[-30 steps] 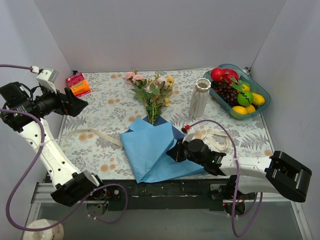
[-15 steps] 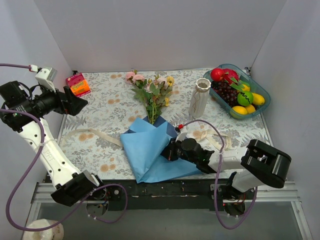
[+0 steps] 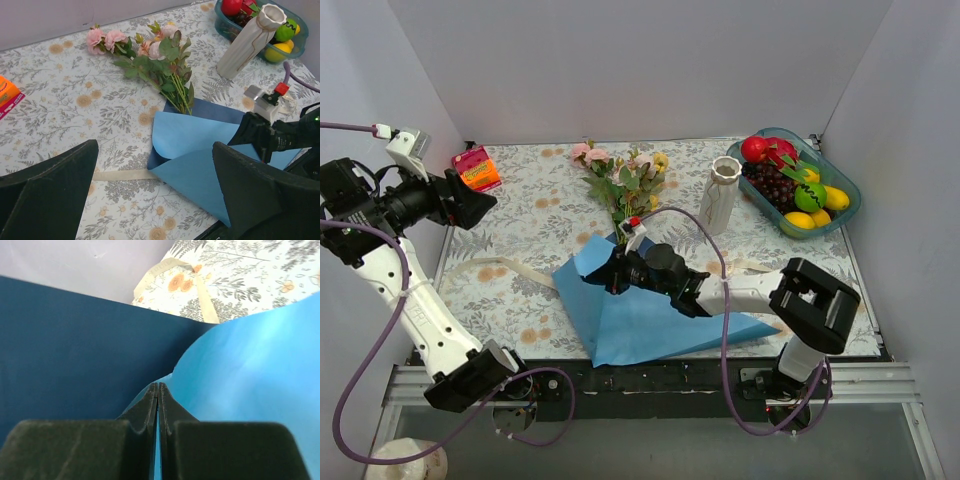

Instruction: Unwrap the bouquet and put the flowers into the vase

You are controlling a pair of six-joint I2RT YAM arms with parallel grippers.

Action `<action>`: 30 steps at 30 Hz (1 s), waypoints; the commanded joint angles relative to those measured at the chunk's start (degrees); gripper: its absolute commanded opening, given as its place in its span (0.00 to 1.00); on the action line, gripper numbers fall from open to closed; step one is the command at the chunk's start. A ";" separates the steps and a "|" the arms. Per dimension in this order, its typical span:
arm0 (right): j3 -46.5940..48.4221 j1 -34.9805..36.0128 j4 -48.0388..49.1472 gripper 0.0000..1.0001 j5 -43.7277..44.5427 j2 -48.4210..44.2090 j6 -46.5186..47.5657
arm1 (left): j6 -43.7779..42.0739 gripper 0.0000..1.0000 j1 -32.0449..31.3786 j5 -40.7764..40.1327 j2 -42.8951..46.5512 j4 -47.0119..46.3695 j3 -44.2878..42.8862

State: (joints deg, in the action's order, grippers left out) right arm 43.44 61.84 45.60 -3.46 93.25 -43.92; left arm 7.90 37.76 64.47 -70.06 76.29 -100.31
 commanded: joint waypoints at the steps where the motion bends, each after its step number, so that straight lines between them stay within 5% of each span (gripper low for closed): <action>1: 7.17 1.96 -4.11 0.05 -4.18 5.25 2.08 | 0.88 0.98 0.30 3.12 0.63 1.76 -3.40; 9: 14.65 7.50 -10.35 0.04 -5.50 12.21 4.37 | 1.33 0.98 0.30 2.50 1.16 0.88 -2.17; 12: 19.04 7.68 -14.82 0.18 -5.85 15.02 5.51 | 1.59 0.98 0.30 2.59 1.33 0.70 -1.99; 14: 23.94 7.59 -18.86 0.36 -4.63 17.13 8.39 | 1.50 0.98 0.30 2.16 1.51 0.61 -1.90; 19: 34.95 3.99 -40.92 0.56 4.24 16.97 15.43 | 0.10 0.98 0.30 0.66 1.77 1.49 -1.73; 23: 38.91 -1.63 -52.25 0.62 10.57 14.24 19.21 | -0.78 0.98 0.30 0.66 2.38 0.79 3.43; 30: 38.04 -9.71 -55.45 0.63 8.13 13.62 23.70 | -4.64 0.98 0.30 -1.62 2.48 -3.34 14.78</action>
State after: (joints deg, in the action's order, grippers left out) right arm 81.91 54.74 -4.73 4.91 108.71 -24.56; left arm 6.87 37.78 64.42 -67.77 74.87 -89.69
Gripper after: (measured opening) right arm 0.624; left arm 0.982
